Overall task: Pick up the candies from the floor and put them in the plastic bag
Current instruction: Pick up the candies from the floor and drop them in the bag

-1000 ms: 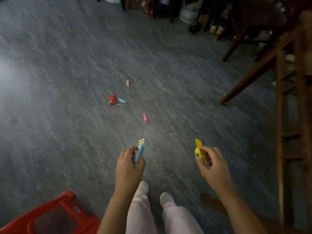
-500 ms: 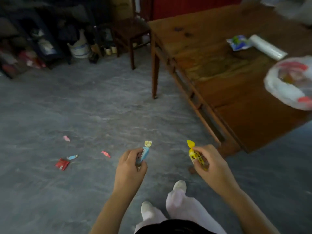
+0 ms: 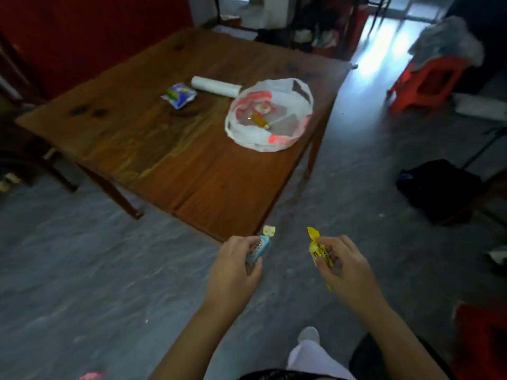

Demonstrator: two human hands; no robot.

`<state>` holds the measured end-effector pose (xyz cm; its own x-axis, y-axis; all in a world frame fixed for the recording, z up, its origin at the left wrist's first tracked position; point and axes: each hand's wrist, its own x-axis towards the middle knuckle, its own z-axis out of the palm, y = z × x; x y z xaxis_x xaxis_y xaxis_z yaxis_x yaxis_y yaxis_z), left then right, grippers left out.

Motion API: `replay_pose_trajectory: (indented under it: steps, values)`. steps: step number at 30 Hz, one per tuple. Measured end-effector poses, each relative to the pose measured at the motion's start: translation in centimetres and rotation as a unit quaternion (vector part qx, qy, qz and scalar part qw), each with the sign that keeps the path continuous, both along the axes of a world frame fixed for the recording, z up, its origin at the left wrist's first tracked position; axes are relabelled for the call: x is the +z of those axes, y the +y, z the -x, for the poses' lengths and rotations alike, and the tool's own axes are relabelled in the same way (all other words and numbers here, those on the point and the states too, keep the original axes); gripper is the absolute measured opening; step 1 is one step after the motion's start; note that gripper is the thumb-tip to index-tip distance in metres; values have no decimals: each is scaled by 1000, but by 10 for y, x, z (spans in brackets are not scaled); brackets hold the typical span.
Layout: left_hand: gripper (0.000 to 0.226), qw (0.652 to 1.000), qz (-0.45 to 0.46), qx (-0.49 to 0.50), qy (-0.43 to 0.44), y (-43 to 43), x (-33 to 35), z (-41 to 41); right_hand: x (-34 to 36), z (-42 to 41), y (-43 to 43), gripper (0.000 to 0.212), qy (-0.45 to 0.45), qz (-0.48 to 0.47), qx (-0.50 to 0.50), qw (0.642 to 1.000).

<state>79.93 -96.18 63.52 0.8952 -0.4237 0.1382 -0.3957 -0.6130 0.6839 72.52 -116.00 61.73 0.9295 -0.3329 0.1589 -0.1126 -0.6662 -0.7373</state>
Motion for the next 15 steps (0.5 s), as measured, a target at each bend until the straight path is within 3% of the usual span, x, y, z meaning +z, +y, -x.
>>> replay_pose_trajectory:
  steps: [7, 15]
  values:
    - [31, 999, 17, -49, 14, -159, 6, -36, 14, -6, -151, 21, 7, 16, -77, 997]
    - [33, 999, 0, -8, 37, -221, 0, -101, 16, -92, -234, 24, -10, -29, -142, 989]
